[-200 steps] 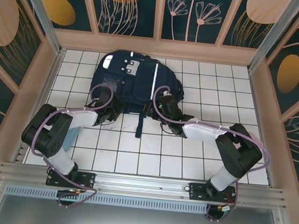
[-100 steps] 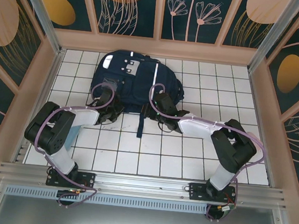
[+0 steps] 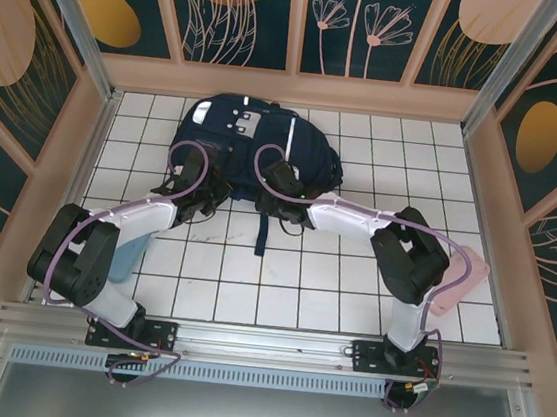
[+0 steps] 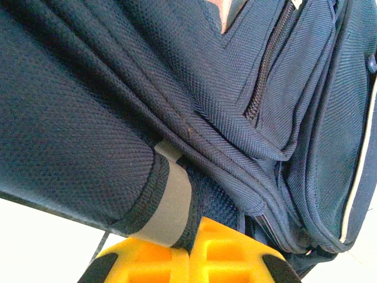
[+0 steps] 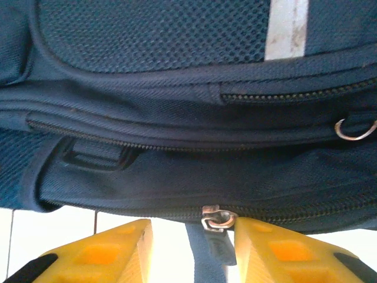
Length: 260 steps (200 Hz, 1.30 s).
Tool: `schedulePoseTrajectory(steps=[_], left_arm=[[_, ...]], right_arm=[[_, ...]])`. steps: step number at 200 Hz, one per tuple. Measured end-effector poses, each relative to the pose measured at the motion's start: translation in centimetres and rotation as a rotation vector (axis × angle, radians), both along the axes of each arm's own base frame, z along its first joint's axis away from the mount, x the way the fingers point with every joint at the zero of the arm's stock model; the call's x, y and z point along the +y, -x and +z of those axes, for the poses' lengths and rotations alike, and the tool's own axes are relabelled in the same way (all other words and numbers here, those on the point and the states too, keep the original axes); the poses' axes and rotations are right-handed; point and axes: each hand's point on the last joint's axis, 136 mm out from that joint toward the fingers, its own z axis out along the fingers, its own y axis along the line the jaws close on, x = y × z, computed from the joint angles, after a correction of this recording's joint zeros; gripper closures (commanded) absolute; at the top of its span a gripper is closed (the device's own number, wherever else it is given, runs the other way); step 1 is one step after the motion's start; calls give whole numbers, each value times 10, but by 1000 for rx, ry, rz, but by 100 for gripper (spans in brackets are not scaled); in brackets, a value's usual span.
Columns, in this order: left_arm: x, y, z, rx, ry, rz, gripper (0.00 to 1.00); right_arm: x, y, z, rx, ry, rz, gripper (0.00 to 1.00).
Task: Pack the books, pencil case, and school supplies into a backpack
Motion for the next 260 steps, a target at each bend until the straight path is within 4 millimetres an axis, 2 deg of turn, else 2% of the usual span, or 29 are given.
schedulePoseTrajectory(steps=[63, 92, 111, 134, 160, 174, 200, 222, 260], left_arm=[[0, 1, 0, 0, -15, -17, 100], [0, 0, 1, 1, -16, -18, 100], [0, 1, 0, 4, -17, -18, 100], [0, 1, 0, 7, -17, -19, 100], [-1, 1, 1, 6, -16, -22, 100], [-2, 0, 3, 4, -14, -26, 100], [-2, 0, 3, 5, -15, -26, 100], [-2, 0, 3, 6, -15, -26, 100], [-2, 1, 2, 7, -16, -26, 100]], right_arm=[[-8, 3, -7, 14, 103, -32, 69], [-4, 2, -13, 23, 160, -31, 62], [-5, 1, -18, 28, 193, -43, 62], [-7, -1, -19, 22, 224, -75, 70], [-14, -3, -18, 10, 250, -121, 85], [-15, -3, -18, 6, 252, -132, 88], [-19, -2, -19, 8, 268, -144, 86], [-25, -1, -20, 5, 289, -162, 79], [-34, 1, -27, 4, 316, -170, 75]])
